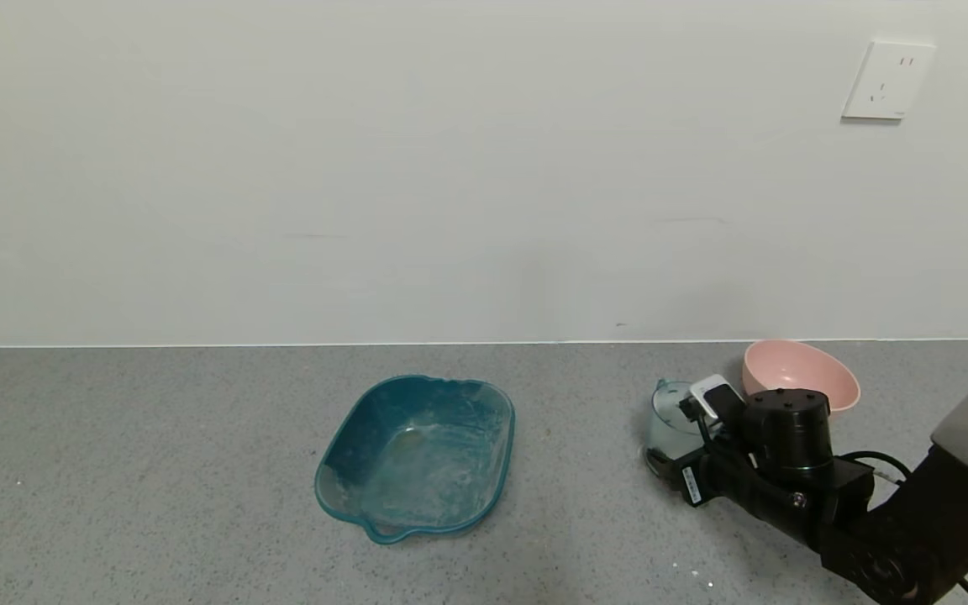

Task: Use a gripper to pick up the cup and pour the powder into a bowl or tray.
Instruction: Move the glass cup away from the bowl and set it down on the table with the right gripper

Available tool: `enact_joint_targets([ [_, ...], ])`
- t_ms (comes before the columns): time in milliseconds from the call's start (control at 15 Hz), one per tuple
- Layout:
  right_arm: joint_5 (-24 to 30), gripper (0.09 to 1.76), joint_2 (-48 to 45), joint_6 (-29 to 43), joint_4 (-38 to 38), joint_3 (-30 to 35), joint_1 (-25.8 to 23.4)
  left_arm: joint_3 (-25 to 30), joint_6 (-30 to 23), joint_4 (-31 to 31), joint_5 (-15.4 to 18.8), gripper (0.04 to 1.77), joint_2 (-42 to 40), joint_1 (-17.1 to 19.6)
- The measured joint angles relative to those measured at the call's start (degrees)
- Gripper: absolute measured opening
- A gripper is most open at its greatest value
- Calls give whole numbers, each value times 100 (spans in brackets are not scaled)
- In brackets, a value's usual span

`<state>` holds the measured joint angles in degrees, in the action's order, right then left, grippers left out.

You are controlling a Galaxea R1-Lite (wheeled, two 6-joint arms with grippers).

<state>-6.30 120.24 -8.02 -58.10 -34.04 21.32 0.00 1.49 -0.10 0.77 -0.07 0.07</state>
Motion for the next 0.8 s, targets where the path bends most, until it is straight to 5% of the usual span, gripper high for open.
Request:
enact_joint_targets([
  [800,-20,166,-144,1,59,185,34,0,2,0,2,172,0,0],
])
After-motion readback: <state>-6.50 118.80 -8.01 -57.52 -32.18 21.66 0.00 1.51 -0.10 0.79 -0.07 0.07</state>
